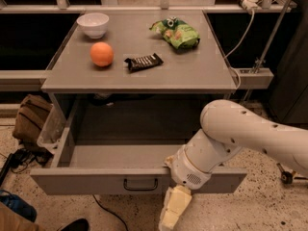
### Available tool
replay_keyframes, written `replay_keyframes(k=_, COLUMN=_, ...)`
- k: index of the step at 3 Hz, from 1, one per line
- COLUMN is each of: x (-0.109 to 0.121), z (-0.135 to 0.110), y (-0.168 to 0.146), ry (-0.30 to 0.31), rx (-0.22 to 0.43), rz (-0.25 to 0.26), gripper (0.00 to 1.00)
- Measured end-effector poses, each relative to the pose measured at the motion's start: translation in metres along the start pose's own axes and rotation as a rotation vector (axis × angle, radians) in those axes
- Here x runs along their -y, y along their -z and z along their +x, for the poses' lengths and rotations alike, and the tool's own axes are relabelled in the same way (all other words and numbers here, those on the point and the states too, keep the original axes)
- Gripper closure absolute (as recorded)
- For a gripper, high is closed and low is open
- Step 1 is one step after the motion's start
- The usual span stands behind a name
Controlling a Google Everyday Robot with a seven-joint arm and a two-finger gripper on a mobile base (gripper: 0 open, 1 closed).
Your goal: Open top drawer
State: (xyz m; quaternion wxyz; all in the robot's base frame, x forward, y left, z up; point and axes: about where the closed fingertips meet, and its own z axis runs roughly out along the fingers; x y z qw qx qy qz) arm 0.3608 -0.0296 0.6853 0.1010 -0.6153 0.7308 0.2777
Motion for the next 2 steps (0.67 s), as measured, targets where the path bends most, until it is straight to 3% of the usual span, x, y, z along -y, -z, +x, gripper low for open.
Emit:
replay_keyframes(k=1, x=-0.0472, z=0.0006, y=0.0051, ry=0.011, rx=-0.003, rz=0.005, gripper=0.0)
replay_keyframes(k=2, x=-0.0472, z=0.0006, y=0.0051, ry=0.011, rx=-0.003, rz=0.005, gripper=0.0)
